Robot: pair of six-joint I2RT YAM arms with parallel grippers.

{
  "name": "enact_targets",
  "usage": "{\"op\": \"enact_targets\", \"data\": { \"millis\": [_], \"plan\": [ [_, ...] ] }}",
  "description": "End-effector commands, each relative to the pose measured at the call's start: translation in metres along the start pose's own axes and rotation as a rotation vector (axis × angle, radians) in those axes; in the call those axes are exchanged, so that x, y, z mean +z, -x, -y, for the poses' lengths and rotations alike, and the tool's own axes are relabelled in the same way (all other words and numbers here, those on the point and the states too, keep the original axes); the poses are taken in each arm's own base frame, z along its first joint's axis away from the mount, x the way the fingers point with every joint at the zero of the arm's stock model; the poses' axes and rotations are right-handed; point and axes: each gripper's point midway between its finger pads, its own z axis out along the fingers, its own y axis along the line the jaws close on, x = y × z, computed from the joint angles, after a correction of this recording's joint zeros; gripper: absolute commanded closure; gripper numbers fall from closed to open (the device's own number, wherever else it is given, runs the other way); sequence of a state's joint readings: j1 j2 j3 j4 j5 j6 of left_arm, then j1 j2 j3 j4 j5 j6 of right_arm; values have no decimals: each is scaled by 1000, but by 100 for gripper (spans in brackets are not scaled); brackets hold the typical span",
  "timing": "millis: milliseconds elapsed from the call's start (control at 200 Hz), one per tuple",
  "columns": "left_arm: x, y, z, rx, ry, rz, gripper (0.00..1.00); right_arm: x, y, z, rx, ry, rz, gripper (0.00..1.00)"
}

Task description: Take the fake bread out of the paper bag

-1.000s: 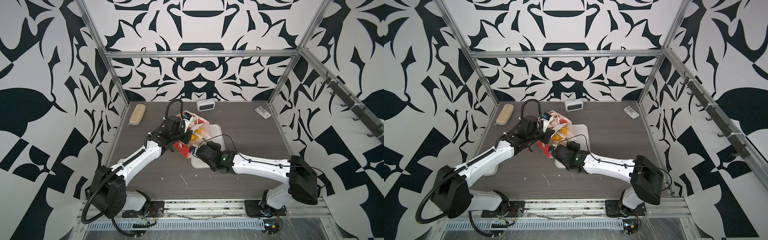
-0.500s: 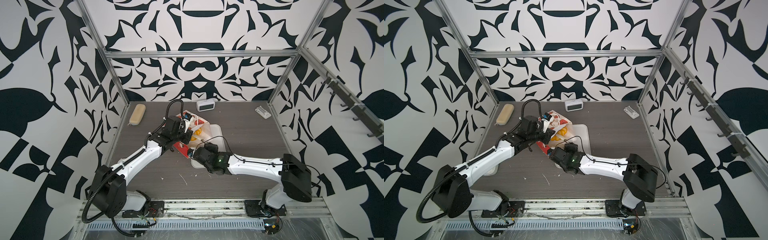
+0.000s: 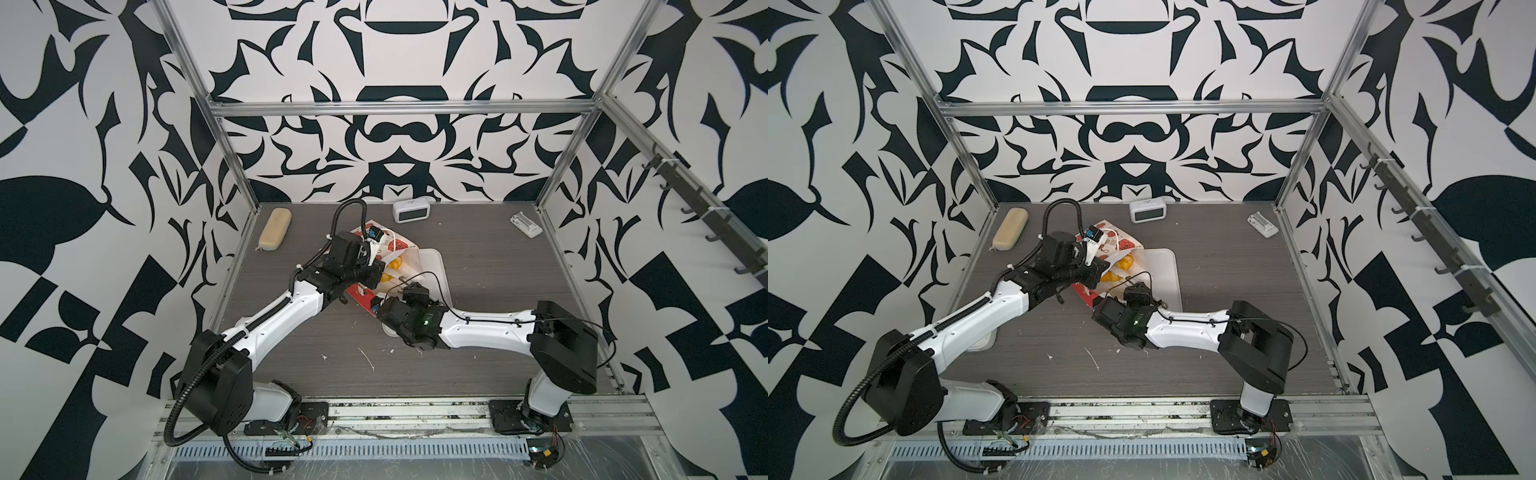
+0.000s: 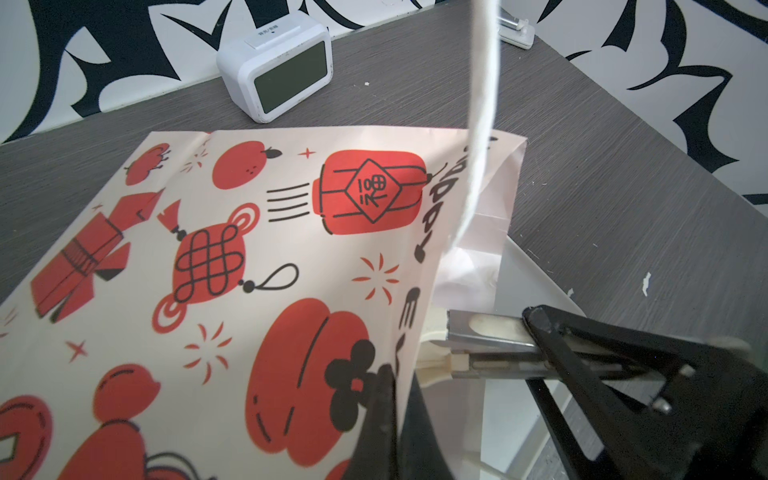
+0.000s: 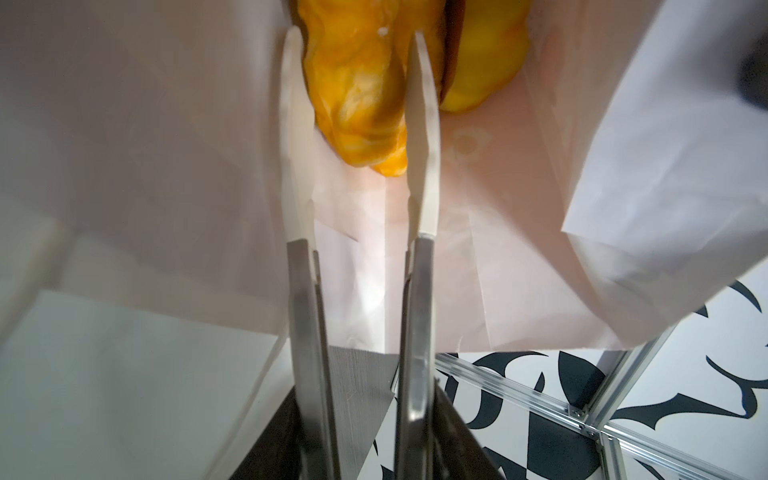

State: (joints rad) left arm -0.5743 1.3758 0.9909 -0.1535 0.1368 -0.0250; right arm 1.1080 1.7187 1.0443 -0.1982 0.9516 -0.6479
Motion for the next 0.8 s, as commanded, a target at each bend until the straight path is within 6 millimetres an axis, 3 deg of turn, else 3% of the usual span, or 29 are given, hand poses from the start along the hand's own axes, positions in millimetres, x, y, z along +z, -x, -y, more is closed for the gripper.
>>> {"op": "enact_targets", "data": {
  "millis": [0,215,385,795],
  "plan": [
    [-11,28,13,17,-54,77,100,-9,15,46,143,-117,26,54],
    [-15,28,13,17,-50,84,100,-1,8,47,151,-126,-18,60],
    [-14,26,12,18,-42,82,100,3,1,41,153,-91,-41,72],
    [-6,26,4,18,-4,78,100,-13,-21,46,177,-57,-56,88]
  ]
}}
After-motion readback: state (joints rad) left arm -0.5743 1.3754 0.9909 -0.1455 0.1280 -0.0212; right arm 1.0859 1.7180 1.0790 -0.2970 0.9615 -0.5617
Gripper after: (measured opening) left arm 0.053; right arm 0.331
